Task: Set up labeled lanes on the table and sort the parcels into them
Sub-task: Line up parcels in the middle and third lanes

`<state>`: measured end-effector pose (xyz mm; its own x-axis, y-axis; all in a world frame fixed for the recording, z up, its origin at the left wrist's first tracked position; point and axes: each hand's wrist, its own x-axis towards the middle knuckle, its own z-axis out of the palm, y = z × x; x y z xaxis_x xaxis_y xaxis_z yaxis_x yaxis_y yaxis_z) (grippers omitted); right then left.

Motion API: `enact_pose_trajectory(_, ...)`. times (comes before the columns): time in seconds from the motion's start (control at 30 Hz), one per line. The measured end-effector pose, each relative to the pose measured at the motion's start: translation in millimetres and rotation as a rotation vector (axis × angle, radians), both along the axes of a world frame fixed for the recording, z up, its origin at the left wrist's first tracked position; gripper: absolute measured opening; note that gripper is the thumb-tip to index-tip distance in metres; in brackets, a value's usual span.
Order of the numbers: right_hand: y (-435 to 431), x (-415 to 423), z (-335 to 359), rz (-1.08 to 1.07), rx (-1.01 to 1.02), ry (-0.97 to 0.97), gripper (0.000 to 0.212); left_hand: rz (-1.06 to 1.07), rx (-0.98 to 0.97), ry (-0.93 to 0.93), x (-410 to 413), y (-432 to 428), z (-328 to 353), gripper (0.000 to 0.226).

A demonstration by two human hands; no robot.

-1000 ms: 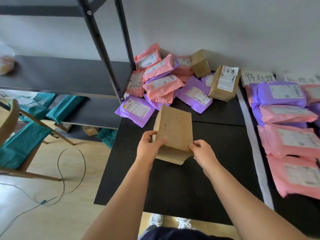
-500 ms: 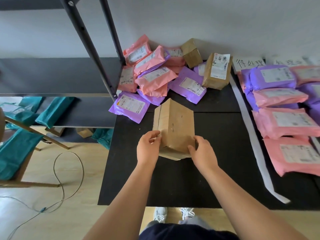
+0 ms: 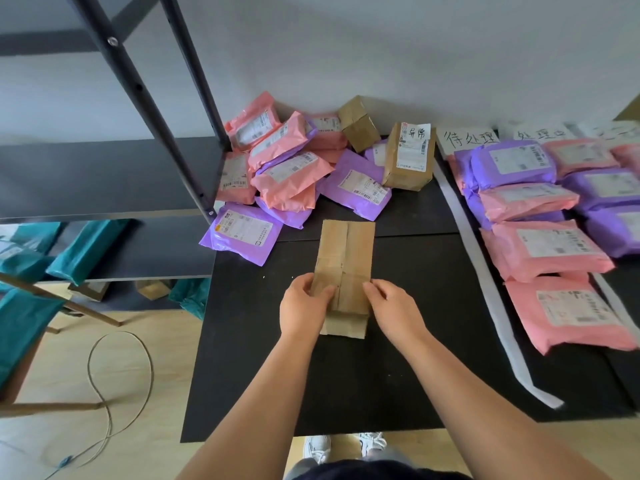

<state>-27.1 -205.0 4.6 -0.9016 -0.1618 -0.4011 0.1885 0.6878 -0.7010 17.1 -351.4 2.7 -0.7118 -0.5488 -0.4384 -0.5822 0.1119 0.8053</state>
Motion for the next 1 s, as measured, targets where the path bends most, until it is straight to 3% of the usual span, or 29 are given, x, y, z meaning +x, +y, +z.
enact_pose_trajectory(0.17,-2,1,-2,0.037,0.004,-0.027,0.044,0.035,-0.078,-0.064,1,-8,-1,0.026)
enact_pose_trajectory(0.63,-7,1,4,0.025,-0.051,-0.021,0.048,0.059,-0.081,0.016,-4,-11,9,0.032)
enact_pose_trajectory(0.9,13,-4,-8,-0.097,-0.04,-0.102,0.05,-0.19,-0.138,0.041,-15,-2,5,0.038)
enact_pose_trajectory(1.0,24,-6,-10,-0.101,-0.01,-0.1,0.045,-0.177,-0.152,0.02,-14,1,-7,0.038)
